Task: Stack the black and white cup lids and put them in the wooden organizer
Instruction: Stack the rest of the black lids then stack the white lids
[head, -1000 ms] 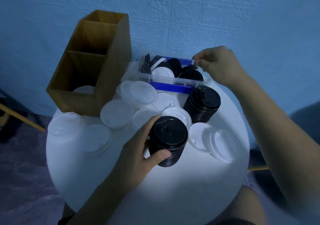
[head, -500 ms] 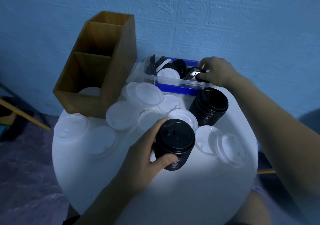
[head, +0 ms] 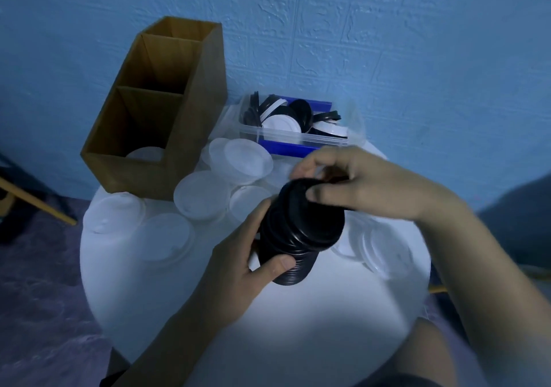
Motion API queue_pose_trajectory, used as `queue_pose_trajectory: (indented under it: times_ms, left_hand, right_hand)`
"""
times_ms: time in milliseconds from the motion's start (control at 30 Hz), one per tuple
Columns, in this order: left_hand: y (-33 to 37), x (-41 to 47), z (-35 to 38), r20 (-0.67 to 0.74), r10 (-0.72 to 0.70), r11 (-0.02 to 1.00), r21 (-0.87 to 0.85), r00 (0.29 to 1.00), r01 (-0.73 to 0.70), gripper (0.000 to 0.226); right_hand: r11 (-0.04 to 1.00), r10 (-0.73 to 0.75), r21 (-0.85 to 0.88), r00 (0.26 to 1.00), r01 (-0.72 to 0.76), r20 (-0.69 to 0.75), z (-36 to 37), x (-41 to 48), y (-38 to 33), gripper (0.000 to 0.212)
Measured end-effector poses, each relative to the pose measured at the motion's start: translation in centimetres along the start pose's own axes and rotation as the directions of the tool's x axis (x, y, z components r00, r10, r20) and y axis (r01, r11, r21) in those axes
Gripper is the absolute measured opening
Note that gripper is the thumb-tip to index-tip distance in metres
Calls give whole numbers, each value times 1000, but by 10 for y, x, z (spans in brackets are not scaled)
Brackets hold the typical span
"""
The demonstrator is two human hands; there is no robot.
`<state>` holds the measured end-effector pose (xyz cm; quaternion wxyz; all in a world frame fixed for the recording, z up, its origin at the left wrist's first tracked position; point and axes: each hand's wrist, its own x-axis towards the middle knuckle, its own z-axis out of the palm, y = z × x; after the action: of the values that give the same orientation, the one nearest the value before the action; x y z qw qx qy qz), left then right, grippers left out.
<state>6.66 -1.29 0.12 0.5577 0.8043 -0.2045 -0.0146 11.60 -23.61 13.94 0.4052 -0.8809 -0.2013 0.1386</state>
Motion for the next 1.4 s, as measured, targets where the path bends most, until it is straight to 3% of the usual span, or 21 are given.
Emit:
queue_pose_trajectory:
  times_ms: [67, 133, 200, 333, 467, 567, 633, 733, 800, 867, 1000, 1267, 1400]
  left_hand:
    - [1, 0, 1, 4, -1, 1000, 1, 1000, 1, 79]
    - [2, -1, 2, 1, 0, 1000, 2, 1000, 0, 77]
    - [3, -1, 2, -2, -5, 1000, -7, 1000, 5, 75]
    - [4, -1, 2, -8, -2, 1000, -10, 1000, 2, 75]
    - [7, -2, 2, -19, -6, 999, -34, 1000, 5, 70]
    - [7, -3, 2, -30, 5, 1000, -21, 1000, -5, 70]
    - [7, -3, 2, -38, 10, 1000, -18, 999, -10, 71]
    - [6, -3, 2, -33, -13, 1000, -16, 999, 12, 75]
    - [5, -2, 1, -30, -21, 1000, -6, 999, 21, 78]
    - [4, -2, 0, -29, -12, 1000, 14, 1000, 13, 79]
    - [5, -3, 1, -26, 2, 999, 33, 1000, -1, 77]
    - [5, -2, 1, -19, -9, 1000, 18, 1000, 9, 78]
    - [6, -2, 0, -16, -5, 1000, 17, 1000, 5, 77]
  right_hand:
    - [999, -4, -47, 999, 2, -35, 18, -5, 6, 24]
    - [1000, 4, 13, 997, -3, -82, 33, -11, 10, 26]
    - [999, 44, 9, 981, -43, -190, 44, -18, 11, 27]
    - [935, 16, -312, 899, -168, -437, 60, -36, -2, 30]
    - [894, 77, -371, 901, -252, -426, 73, -49, -16, 76]
    - [880, 115, -390, 919, -270, -376, 74, -52, -20, 92]
    - [895, 112, -369, 929, -249, -354, 73, -53, -20, 87]
    - [973, 136, -130, 925, -193, -356, 56, -52, -14, 66]
    - [985, 149, -16, 891, -172, -428, 27, -49, 1, 65]
    - [975, 167, -49, 860, -217, -481, -5, -42, 21, 76]
    - [934, 256, -124, 870, -335, -421, -43, -23, 58, 79]
    - [959, 246, -100, 953, -266, -175, -48, -11, 76, 69]
    - [973, 189, -71, 936, -220, -298, -34, -11, 80, 60]
